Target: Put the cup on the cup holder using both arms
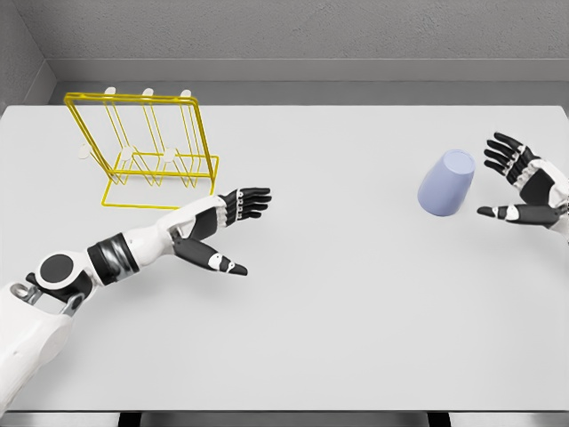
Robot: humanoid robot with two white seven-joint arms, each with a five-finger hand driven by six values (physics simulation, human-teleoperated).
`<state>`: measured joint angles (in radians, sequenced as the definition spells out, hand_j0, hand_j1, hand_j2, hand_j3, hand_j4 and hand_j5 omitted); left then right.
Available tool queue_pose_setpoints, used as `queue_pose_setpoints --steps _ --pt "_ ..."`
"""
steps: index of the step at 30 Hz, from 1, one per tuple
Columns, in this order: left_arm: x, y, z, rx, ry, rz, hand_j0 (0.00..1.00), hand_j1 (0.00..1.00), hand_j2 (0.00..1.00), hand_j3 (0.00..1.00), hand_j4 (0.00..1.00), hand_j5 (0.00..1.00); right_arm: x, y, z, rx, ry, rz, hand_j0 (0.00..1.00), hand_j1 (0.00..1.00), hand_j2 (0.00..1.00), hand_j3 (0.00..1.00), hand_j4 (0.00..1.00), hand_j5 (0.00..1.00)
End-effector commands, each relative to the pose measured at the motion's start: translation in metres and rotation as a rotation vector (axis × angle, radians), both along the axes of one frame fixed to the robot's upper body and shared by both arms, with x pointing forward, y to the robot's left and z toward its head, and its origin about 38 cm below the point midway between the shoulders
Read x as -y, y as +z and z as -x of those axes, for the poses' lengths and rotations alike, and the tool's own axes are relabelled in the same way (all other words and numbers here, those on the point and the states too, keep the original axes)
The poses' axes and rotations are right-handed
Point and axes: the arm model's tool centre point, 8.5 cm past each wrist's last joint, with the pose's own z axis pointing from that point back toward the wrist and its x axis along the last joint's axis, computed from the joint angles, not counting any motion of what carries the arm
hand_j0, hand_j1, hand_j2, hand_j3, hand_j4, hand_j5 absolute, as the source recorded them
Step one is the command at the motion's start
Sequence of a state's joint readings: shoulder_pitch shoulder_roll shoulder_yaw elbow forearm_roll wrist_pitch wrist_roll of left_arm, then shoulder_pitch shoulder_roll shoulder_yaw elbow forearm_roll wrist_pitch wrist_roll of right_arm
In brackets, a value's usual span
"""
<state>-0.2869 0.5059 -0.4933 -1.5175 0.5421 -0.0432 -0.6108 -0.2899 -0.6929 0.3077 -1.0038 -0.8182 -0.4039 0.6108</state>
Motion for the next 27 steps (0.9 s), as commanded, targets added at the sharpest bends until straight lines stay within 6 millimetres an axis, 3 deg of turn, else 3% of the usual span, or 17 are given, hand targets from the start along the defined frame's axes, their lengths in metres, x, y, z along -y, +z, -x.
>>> queue_pose_setpoints --steps 1,6,15,18,27 --pt "0.0 0.0 0.0 -0.002 0.002 0.006 1.0 1.0 1.0 1.0 1.0 1.0 -0.001 -0.014 0.002 -0.028 -0.021 -0.022 1.0 1.0 1.0 1.0 1.0 1.0" --pt "0.005 -0.002 0.002 0.005 -0.001 0.032 1.0 1.0 1.0 1.0 1.0 1.0 -0.015 -0.028 -0.005 -0.041 -0.031 -0.066 1.0 1.0 1.0 1.0 1.0 1.0" --pt "0.006 -0.009 0.0 0.07 0.017 0.085 1.0 1.0 1.0 1.0 1.0 1.0 -0.015 -0.039 -0.01 -0.068 -0.057 -0.063 1.0 1.0 1.0 1.0 1.0 1.0" --pt "0.005 -0.02 -0.002 0.043 0.035 0.082 1.0 1.0 1.0 1.0 1.0 1.0 -0.024 -0.042 -0.013 -0.066 -0.049 -0.074 1.0 1.0 1.0 1.0 1.0 1.0" --pt "0.006 -0.021 -0.002 0.038 0.034 0.083 1.0 1.0 1.0 1.0 1.0 1.0 -0.037 -0.041 -0.022 -0.057 -0.034 -0.082 1.0 1.0 1.0 1.0 1.0 1.0"
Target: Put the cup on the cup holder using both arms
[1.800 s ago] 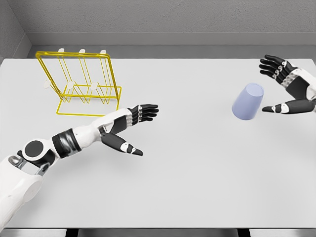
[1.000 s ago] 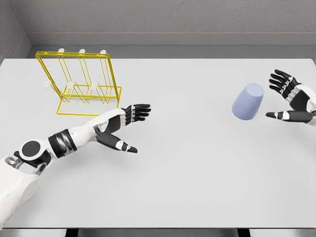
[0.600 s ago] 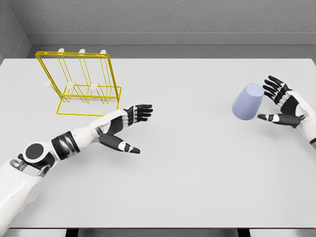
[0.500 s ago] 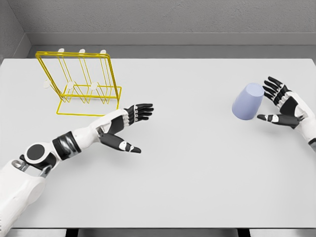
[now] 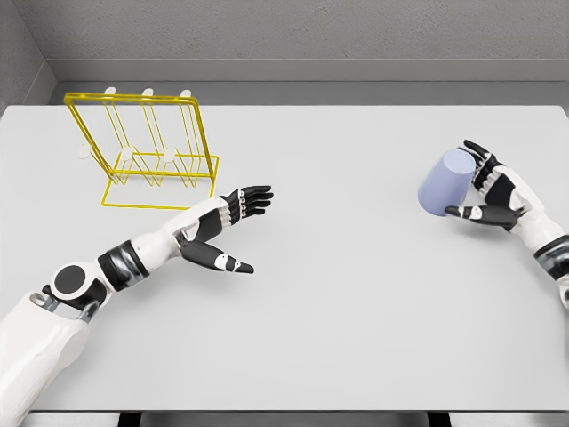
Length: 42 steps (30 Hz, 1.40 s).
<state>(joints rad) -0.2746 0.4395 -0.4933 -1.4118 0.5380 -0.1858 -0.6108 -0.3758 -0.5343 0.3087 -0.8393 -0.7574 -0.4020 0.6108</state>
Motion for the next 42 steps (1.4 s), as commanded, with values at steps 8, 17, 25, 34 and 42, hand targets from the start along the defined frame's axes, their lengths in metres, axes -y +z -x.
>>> queue_pose_setpoints --steps 8,17,25,34,42 --pt "-0.001 -0.002 -0.001 -0.011 0.006 0.003 1.0 1.0 1.0 1.0 1.0 1.0 -0.009 -0.004 -0.003 -0.004 0.011 -0.007 1.0 1.0 1.0 1.0 1.0 1.0" --pt "-0.002 -0.005 -0.001 -0.019 0.011 0.002 1.0 1.0 1.0 1.0 1.0 1.0 -0.019 -0.006 -0.006 -0.004 0.023 -0.015 1.0 1.0 1.0 1.0 1.0 1.0" --pt "0.002 -0.005 -0.002 -0.019 0.01 0.011 1.0 1.0 1.0 1.0 1.0 1.0 -0.022 -0.009 -0.01 -0.014 0.02 -0.016 0.97 0.97 0.97 0.97 0.97 0.97" --pt "0.004 -0.007 -0.003 -0.023 0.013 0.018 1.0 1.0 1.0 1.0 1.0 1.0 -0.021 -0.013 -0.01 -0.027 0.007 -0.021 0.7 0.7 0.7 0.7 0.7 0.7" --pt "0.018 -0.006 -0.002 -0.001 -0.006 0.014 1.0 1.0 1.0 1.0 1.0 1.0 -0.019 0.0 -0.018 0.009 0.006 -0.018 0.7 0.7 0.7 0.7 0.7 0.7"
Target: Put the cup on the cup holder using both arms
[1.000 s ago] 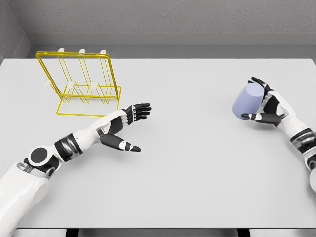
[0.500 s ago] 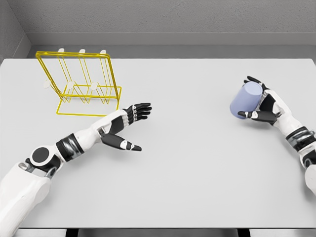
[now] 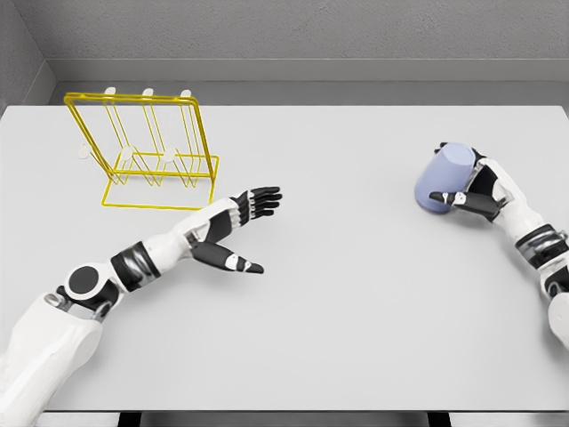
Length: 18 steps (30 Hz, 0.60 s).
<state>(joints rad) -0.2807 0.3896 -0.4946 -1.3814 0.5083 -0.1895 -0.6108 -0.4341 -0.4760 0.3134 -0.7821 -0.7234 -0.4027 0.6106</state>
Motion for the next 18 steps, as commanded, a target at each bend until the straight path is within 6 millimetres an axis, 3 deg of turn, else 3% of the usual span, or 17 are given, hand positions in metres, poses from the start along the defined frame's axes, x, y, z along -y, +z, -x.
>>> queue_pose_setpoints --steps 1,13,18 --pt "0.002 0.001 0.0 0.005 -0.003 0.003 1.0 1.0 1.0 1.0 1.0 1.0 0.001 0.003 -0.001 0.009 -0.002 -0.004 0.7 0.7 0.7 0.7 0.7 0.7" --pt "-0.009 0.001 -0.001 0.005 0.009 -0.021 1.0 1.0 1.0 1.0 1.0 1.0 -0.005 0.022 -0.008 0.059 0.025 0.0 0.7 0.7 0.7 0.7 0.7 0.7" --pt "-0.009 0.0 0.001 0.003 0.008 -0.02 1.0 1.0 1.0 1.0 1.0 1.0 -0.021 0.039 -0.012 0.111 0.076 -0.003 0.7 0.7 0.7 0.7 0.7 0.7"
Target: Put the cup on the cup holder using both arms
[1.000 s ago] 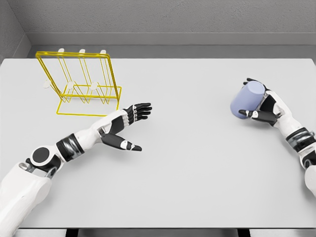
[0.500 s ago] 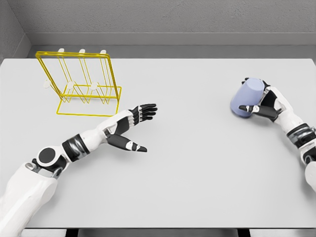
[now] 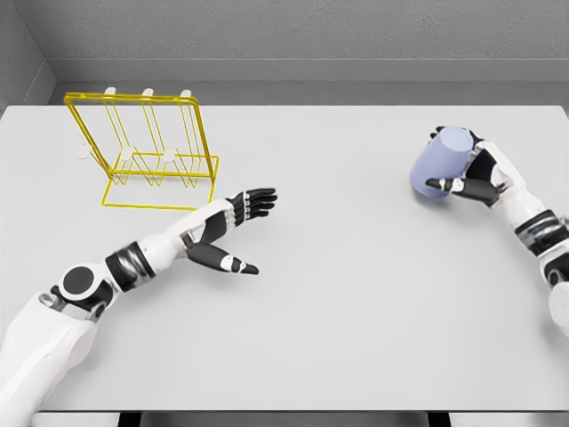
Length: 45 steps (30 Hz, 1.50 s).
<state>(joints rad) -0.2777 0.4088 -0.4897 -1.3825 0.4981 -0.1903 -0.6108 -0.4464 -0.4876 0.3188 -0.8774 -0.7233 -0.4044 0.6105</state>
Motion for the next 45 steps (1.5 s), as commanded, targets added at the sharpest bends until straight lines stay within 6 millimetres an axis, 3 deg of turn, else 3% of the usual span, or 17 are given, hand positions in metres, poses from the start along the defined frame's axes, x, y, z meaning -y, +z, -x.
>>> queue_pose_setpoints --steps 1,15,29,32,43,45 --pt "0.0 0.001 0.0 0.0 0.0 0.006 1.0 1.0 1.0 1.0 1.0 1.0 -0.011 0.012 -0.002 0.038 0.033 -0.007 0.7 0.7 0.7 0.7 0.7 0.7" --pt "0.0 0.002 0.0 0.001 0.0 0.006 1.0 1.0 1.0 1.0 1.0 1.0 -0.086 0.02 0.006 0.077 0.257 0.009 0.7 0.7 0.7 0.7 0.7 0.7" --pt "-0.001 0.001 -0.002 -0.001 0.004 0.004 1.0 1.0 1.0 1.0 1.0 1.0 -0.152 -0.002 0.022 0.037 0.408 -0.017 0.7 0.7 0.7 0.7 0.7 0.7" --pt "-0.01 0.004 -0.004 0.005 0.031 0.01 1.0 1.0 1.0 1.0 1.0 1.0 -0.169 -0.009 0.027 0.023 0.439 -0.031 0.7 0.7 0.7 0.7 0.7 0.7" --pt "-0.012 0.004 -0.006 0.004 0.037 0.005 1.0 1.0 1.0 1.0 1.0 1.0 -0.189 -0.032 0.045 -0.012 0.499 -0.022 0.7 0.7 0.7 0.7 0.7 0.7" --pt "-0.025 -0.002 -0.013 -0.012 0.086 0.008 1.0 1.0 1.0 1.0 1.0 1.0 -0.192 -0.034 0.047 -0.018 0.508 -0.021 0.7 0.7 0.7 0.7 0.7 0.7"
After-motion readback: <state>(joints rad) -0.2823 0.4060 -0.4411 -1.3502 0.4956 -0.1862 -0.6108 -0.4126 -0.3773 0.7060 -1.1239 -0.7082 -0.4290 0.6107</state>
